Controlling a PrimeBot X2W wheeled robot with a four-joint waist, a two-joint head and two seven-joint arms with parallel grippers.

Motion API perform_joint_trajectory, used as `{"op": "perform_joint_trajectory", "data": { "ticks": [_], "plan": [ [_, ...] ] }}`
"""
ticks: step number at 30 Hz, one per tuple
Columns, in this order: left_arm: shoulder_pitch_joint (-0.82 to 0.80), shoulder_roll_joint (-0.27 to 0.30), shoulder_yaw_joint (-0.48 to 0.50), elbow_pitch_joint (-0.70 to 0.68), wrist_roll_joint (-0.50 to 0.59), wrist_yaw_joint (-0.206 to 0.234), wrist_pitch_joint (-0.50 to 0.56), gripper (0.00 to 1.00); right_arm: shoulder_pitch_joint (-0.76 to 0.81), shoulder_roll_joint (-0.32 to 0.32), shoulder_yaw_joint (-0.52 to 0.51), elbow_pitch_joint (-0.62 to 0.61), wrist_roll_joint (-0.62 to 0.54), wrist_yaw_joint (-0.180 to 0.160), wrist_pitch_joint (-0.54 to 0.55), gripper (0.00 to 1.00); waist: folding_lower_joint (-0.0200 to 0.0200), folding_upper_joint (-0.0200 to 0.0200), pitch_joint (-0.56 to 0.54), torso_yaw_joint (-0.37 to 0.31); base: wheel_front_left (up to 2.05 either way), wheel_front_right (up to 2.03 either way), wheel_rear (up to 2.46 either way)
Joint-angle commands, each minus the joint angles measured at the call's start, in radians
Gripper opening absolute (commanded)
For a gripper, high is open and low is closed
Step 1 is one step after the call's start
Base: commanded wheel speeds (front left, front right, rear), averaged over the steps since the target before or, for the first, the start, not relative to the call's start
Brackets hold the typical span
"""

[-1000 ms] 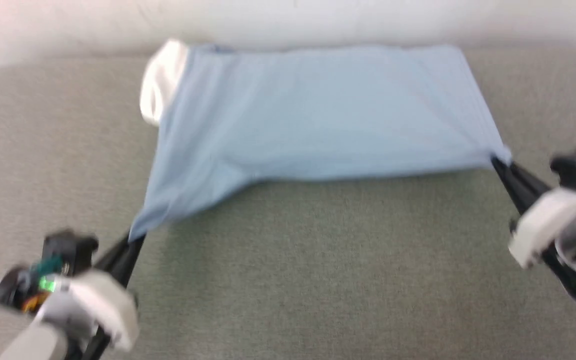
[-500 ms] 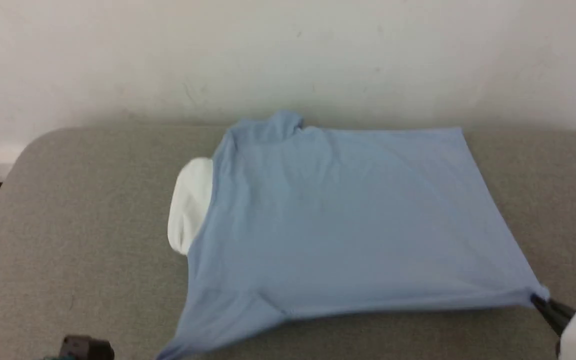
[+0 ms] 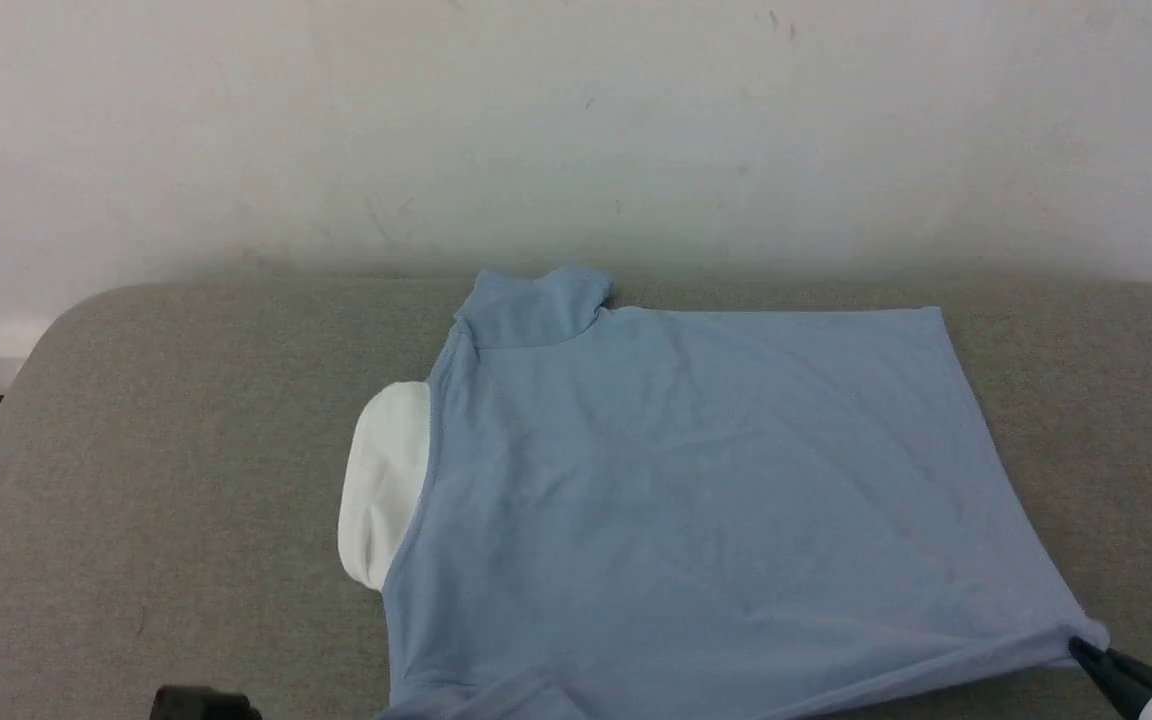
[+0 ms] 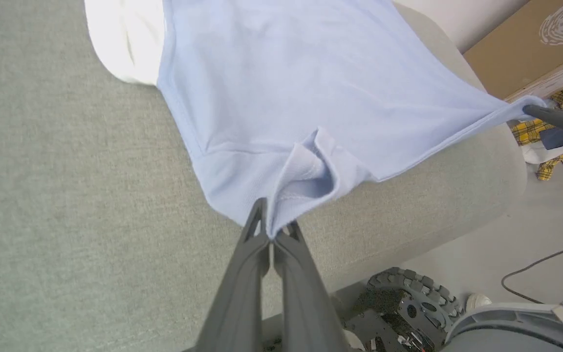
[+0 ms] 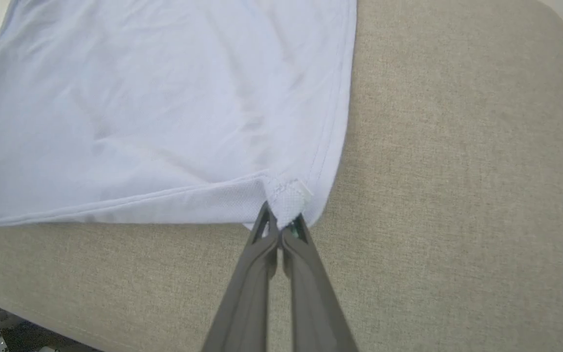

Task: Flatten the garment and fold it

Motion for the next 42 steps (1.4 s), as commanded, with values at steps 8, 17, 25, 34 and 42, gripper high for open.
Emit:
{"op": "perform_joint_trajectory", "data": {
  "ticks": [8,17,25,34,42],
  "plan": [
    [-0.199,-0.090,0.047,0.008,0.110,-0.037,-0.164,0.00,-0.113,0.032,-0.030,-0.029,-0.017,-0.002,-0.097,0.00,0.0001,0.0000,0.080,-0.023,0.00,0.00,0.00],
    [-0.425,-0.160,0.076,0.123,0.178,-0.047,-0.242,0.00,-0.278,0.040,0.014,0.045,-0.057,-0.002,-0.118,0.00,0.0001,0.0000,0.221,-0.035,0.00,0.00,0.00],
    [-0.594,-0.195,0.039,0.289,0.235,-0.058,-0.222,0.00,-0.447,0.054,0.048,0.192,-0.129,-0.002,-0.084,0.00,0.0001,0.0000,0.317,-0.040,0.00,0.00,0.00],
    [-0.730,-0.240,-0.016,0.500,0.295,-0.066,-0.203,0.00,-0.564,0.077,0.093,0.339,-0.178,-0.002,-0.099,0.00,0.0001,0.0000,0.362,-0.037,0.00,0.00,0.00],
    [-0.777,-0.283,-0.036,0.645,0.317,-0.044,-0.217,1.00,-0.600,0.096,0.132,0.442,-0.194,-0.002,-0.173,1.00,0.0001,0.0000,0.354,-0.033,0.00,0.00,0.00]
  ]
}}
